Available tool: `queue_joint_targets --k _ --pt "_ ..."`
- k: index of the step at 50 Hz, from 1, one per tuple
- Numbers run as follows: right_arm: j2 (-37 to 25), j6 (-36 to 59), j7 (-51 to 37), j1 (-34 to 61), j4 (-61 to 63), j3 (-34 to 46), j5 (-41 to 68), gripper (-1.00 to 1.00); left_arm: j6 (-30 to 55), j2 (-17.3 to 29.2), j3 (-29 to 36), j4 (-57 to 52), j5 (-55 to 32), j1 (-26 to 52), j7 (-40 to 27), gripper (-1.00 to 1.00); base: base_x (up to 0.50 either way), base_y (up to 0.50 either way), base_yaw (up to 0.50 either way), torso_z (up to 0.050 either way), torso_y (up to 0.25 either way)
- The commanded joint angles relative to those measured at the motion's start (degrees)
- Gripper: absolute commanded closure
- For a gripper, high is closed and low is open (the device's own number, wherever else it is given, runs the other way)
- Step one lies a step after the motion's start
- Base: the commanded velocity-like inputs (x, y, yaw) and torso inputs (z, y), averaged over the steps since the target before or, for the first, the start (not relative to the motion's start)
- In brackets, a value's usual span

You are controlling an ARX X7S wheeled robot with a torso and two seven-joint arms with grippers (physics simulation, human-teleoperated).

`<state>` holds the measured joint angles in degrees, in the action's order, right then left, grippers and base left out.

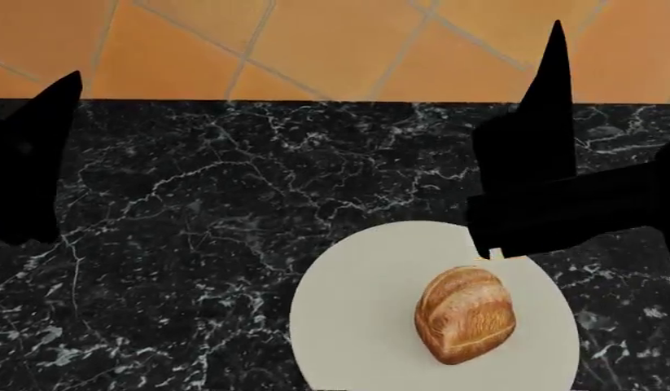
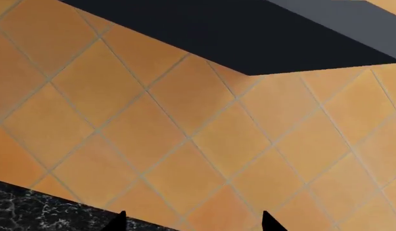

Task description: Place all breads on the cutting board.

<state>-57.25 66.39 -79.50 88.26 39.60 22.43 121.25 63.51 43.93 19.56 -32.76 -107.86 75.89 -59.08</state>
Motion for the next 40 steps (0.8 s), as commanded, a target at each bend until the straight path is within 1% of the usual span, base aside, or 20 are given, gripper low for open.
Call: queue_joint_targets --k 1,9,17,19,20,22,29,36,40 --pt "0.83 -0.78 1.58 0.84 -0.94 -2.28 -1.33 -1.0 -0.24 -0.99 -0.97 0.09 0.7 0.15 1.43 -1.0 0.19 -0.5 0.0 0.0 0.0" --pt "0.49 -1.47 1.29 1.1 -0.48 -2.24 -0.94 -1.0 -0.57 -0.64 -0.95 -0.32 0.23 0.06 1.11 -1.0 0.18 -0.5 0.0 0.0 0.0" --pt "0.61 -1.49 1.32 1.48 0.62 -2.09 -1.4 -1.0 -1.5 -0.28 -0.68 -2.61 -2.17 -1.51 -0.01 -1.0 0.12 -0.5 0.0 0.0 0.0" --pt "0.56 -2.17 1.2 1.05 0.67 -2.37 -1.43 -1.0 -1.89 -0.99 0.29 -4.69 -3.69 -2.5 -0.94 -1.0 0.0 0.0 0.0 0.0 0.0" --pt "0.47 -2.5 1.57 0.69 0.7 -2.83 -1.64 -1.0 -1.79 -2.31 1.53 -6.58 -4.41 -3.91 -0.65 -1.0 0.0 0.0 0.0 0.0 0.0" --pt "0.66 -2.67 1.98 0.32 0.74 -3.06 -2.12 -1.0 -1.77 -3.7 2.79 -6.6 -4.08 -4.8 -0.68 -1.0 0.0 0.0 0.0 0.0 0.0" --pt "-0.87 -3.66 2.19 0.14 1.48 -4.31 -1.29 -1.0 0.19 -7.35 4.55 -3.07 -0.74 -5.1 5.7 -1.0 0.0 0.0 0.0 0.0 0.0" --pt "-1.38 -4.34 3.27 -1.65 2.08 -5.45 -2.34 -1.0 1.63 -10.81 6.84 0.48 2.6 -3.92 9.07 -1.0 0.0 0.0 0.0 0.0 0.0" --pt "-1.92 -4.92 3.79 -3.05 2.66 -6.23 -2.65 -1.0 3.05 -13.08 8.6 3.84 4.96 -2.42 12.32 -1.0 0.0 0.0 0.0 0.0 0.0"
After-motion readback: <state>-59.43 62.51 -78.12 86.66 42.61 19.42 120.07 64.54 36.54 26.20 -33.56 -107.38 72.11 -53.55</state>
